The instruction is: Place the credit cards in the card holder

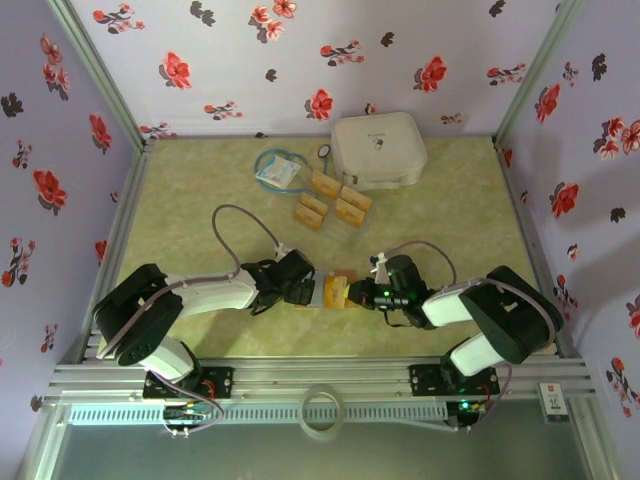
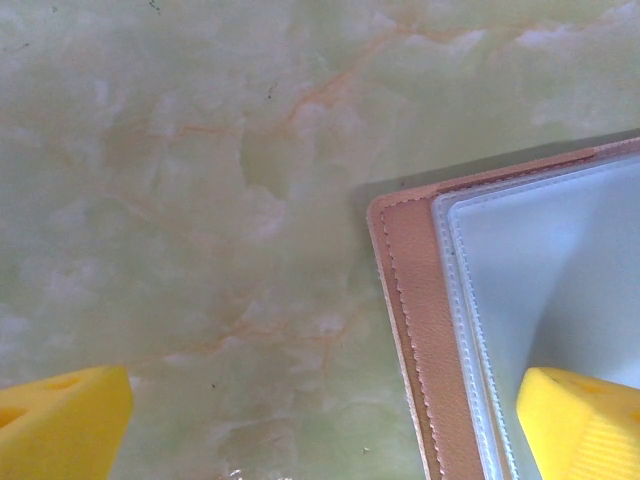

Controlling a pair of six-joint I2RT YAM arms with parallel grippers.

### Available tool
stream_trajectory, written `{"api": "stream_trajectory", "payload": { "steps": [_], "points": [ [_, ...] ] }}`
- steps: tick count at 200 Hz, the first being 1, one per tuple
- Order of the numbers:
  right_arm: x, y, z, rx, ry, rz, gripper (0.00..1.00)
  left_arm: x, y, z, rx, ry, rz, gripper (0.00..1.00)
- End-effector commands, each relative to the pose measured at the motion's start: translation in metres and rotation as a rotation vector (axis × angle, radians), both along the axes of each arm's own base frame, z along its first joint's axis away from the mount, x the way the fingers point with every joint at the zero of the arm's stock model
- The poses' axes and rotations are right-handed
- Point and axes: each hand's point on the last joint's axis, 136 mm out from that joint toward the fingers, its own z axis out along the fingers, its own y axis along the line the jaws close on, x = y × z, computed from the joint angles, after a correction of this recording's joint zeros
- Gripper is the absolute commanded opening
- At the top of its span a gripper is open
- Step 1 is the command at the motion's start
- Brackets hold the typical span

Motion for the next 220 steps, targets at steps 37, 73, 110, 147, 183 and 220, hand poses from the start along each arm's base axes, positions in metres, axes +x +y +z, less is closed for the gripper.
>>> {"api": "stream_trajectory", "payload": {
  "steps": [37,73,110,147,183,220],
  "points": [
    [0.0,0.004,0.001,-0.015,-0.012,0.032,0.0,-0.011,0.014,-0.011,0.059,0.025,0.004,1.0],
    [0.002,0.006,0.005,-0.006,-0.017,0.031,0.0,-0.011,0.013,-0.01,0.056,0.024,0.003,1.0],
    [0.009,0.006,0.017,0.025,-0.033,0.021,0.0,-0.012,0.013,-0.011,0.059,0.027,0.004,1.0],
    [0.014,0.006,0.035,0.062,-0.059,0.013,0.0,-0.013,0.014,-0.013,0.06,0.029,0.005,1.0],
    [0.018,0.002,0.044,0.053,-0.083,-0.002,0.0,-0.013,0.014,-0.013,0.06,0.029,0.004,1.0],
    [0.021,0.005,0.044,0.06,-0.08,-0.001,0.0,-0.013,0.014,-0.013,0.059,0.028,0.004,1.0]
  ]
}}
